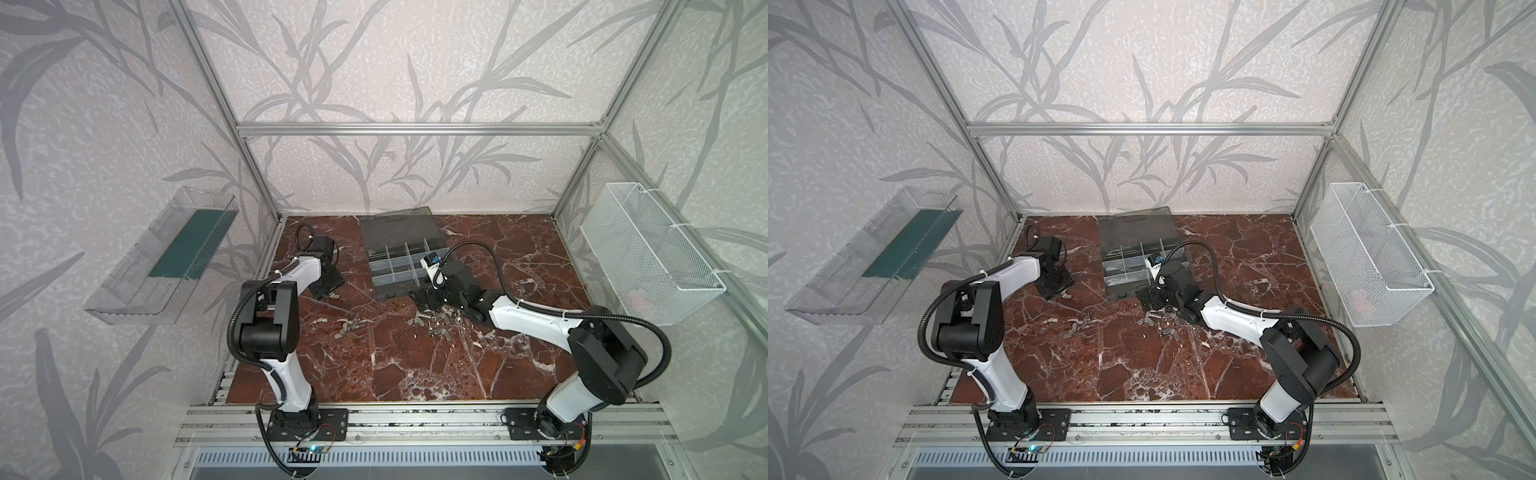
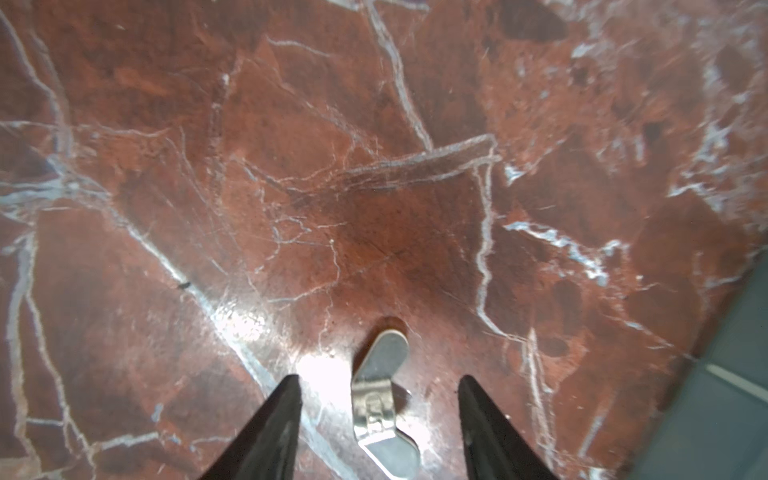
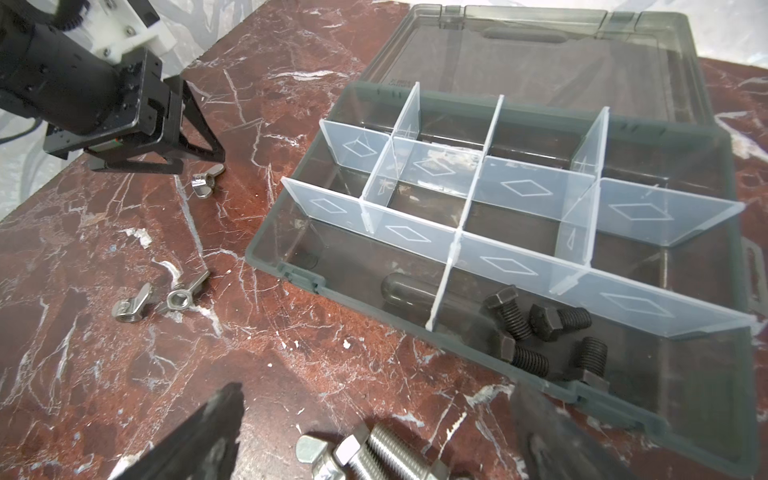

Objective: Sort the screws and nuts into containers
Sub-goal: 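Grasp a silver wing nut with the left gripper while the right gripper draws back, then lift the wing nut and carry it over a box compartment with the left gripper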

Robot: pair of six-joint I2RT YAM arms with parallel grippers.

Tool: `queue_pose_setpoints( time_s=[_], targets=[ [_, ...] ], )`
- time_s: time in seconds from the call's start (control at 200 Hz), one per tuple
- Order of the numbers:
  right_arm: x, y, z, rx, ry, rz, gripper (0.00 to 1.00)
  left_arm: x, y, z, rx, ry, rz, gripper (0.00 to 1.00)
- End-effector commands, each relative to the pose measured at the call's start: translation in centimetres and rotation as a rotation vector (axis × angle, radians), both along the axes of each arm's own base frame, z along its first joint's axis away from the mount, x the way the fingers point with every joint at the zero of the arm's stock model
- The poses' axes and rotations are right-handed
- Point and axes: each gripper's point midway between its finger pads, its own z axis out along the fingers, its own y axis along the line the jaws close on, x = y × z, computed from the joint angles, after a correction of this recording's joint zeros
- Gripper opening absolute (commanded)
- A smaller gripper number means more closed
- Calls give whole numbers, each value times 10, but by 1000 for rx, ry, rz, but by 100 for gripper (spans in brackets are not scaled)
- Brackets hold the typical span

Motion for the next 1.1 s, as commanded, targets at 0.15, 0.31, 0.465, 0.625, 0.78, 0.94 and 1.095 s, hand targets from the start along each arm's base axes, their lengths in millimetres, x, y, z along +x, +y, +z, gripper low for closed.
queue_pose_setpoints(
  time_s=[0.15,0.31,0.465,0.625,0.78,0.94,1.095],
  targets=[
    [3,-3,-5,-26,-9,-28,99,2,-8,-7,-37,28,-16,52],
    [3,-5,-7,-33,-7,-36,99,1,-6,-11,-25,56,-26,44],
    [4,-9,-5,-40,-19,-51,99,2,-6,-11,-20,55,-36,41],
    [5,-12,-4,-43,-28,-65,99,3,-7,-12,-23,59,-50,32],
    [5,-14,-1,-45,-39,-75,99,4,-9,-13,-21,57,-68,28],
    [6,-14,-2,-45,-37,-75,99,5,-10,-13,-21,57,-79,22],
    [6,-15,0,-45,-41,-80,99,8,-13,-8,-14,38,-102,15]
  ],
)
